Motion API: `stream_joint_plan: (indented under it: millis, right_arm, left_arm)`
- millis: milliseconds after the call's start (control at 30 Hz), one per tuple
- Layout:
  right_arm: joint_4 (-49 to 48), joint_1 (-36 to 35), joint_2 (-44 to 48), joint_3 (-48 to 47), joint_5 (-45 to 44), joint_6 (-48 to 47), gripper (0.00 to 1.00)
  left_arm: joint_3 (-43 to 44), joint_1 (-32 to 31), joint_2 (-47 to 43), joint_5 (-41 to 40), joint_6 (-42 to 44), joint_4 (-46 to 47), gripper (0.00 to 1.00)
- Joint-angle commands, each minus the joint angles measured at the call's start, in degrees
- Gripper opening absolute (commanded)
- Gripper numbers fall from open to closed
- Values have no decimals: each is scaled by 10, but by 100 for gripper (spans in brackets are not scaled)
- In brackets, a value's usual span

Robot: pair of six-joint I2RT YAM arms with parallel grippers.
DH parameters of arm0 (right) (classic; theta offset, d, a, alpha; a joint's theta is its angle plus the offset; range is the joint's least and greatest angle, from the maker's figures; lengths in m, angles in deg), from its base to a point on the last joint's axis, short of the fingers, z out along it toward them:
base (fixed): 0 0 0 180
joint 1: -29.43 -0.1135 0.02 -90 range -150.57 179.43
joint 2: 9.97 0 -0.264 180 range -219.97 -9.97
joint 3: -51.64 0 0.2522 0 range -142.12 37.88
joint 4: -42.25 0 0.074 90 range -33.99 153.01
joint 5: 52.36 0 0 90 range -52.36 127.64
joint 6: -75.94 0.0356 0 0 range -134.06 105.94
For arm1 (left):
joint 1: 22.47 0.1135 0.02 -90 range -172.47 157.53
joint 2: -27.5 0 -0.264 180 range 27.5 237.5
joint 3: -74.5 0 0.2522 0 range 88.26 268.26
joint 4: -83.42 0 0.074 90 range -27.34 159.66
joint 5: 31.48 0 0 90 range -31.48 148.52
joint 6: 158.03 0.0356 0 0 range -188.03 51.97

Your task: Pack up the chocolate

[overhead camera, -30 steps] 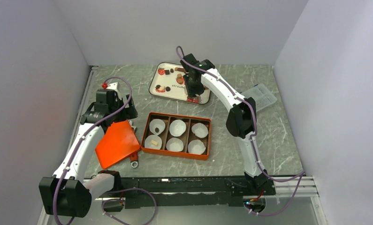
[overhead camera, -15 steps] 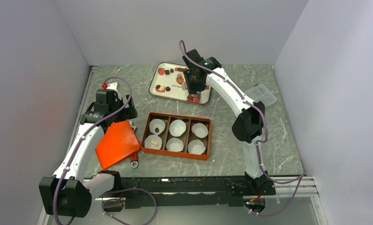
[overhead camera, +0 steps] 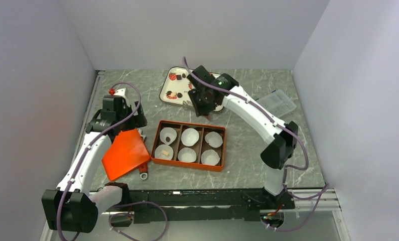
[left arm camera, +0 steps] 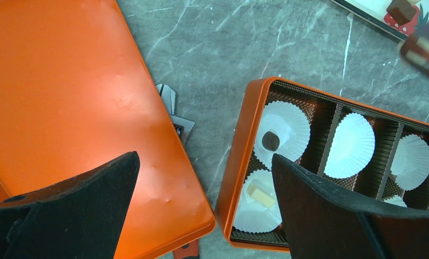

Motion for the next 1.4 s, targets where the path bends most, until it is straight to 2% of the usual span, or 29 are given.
stream_joint_plan:
  millis: [0,300,500,667,1033,1367]
  right_arm:
    - [8,-39,59,44,2,5,30]
    - [2,-86,113,148,10,24,29]
    - [-22,-93,112,188,22,31,30]
    - [-21,-96,100,189,15,32,30]
    - [-25,-96,92,192,15,26,41]
    - [0,-95,101,146,2,21,42]
  left_arm:
    - [2,2,-4,1,-2,15,99]
    - [2,2,-5,2,-2,16,99]
    - [2,2,-5,0,-2,15,99]
    - [2,2,-4,-2,-1,15,99]
    - [1,2,-1,-1,0,15,99]
    - [2,2,2,-3,0,14,99]
